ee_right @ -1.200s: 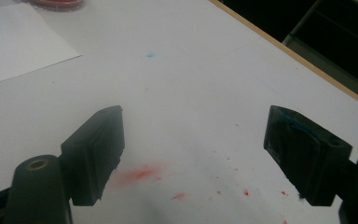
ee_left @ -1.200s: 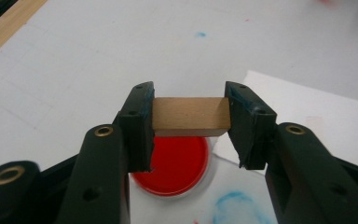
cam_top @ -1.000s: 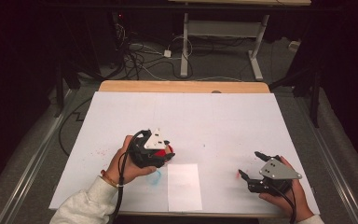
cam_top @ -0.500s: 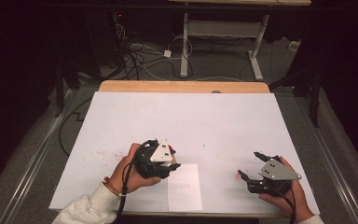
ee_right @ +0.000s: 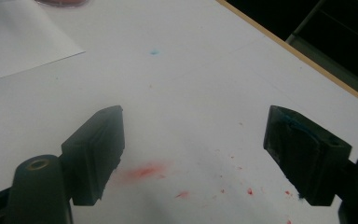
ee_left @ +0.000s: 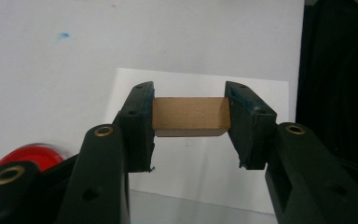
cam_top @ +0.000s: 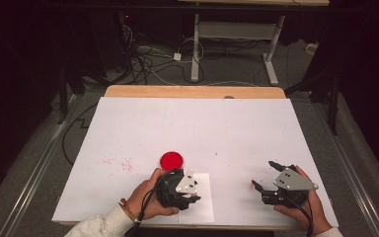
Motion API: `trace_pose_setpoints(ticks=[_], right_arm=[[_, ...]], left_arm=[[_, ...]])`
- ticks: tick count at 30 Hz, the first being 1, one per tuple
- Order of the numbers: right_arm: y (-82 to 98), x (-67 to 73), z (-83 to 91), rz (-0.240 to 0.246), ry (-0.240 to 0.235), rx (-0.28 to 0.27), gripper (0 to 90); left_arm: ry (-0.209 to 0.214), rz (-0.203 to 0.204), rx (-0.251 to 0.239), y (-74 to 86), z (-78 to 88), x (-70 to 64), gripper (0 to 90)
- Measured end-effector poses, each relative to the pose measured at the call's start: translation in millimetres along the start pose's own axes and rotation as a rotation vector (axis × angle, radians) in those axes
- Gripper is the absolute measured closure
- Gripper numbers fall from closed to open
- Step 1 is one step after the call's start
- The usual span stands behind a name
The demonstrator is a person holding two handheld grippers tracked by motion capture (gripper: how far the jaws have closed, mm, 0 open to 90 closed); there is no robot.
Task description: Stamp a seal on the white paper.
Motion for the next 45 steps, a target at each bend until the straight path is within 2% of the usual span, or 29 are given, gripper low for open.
trace_pose_setpoints(ticks=[9,14,18,21,25,29,37,45], right_arm=[[1.3,0.7,-0.9,0.003,-0.004,0.006,20.8],[2.3,1.4,-1.8,0.008,-0.008,0.012,20.9],[2.2,1.8,-1.8,0.011,-0.009,0.011,20.8],[2.6,1.8,-2.1,0.010,-0.010,0.013,20.9],[2.9,2.3,-2.5,0.012,-0.012,0.016,20.9],[3.3,2.5,-2.8,0.011,-0.012,0.019,20.9],[3.9,3.5,-4.0,0.014,-0.015,0.024,20.8],[4.3,3.5,-4.1,0.015,-0.016,0.026,20.8]], left_arm=[[0.035,-0.018,0.046,7.4,-20.3,-2.1,53.8],[0.055,-0.030,0.033,10.1,-25.4,-1.0,53.8],[0.053,-0.032,0.053,15.1,-31.0,1.0,53.8],[0.070,-0.014,0.044,16.1,-32.4,2.0,53.8],[0.085,0.008,0.058,17.1,-34.1,3.0,53.6],[0.096,0.010,0.077,17.8,-35.3,3.8,53.3],[0.124,0.027,0.066,18.8,-36.4,5.1,53.1],[0.129,0.034,0.064,19.0,-36.7,5.2,53.4]])
Point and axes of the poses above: each handheld gripper's, and its own axes: z roughly backward along the jaws, y roughly out of its underside, x roughly to its left, the point moved 10 cm from there along -z, roughly forward along the jaws
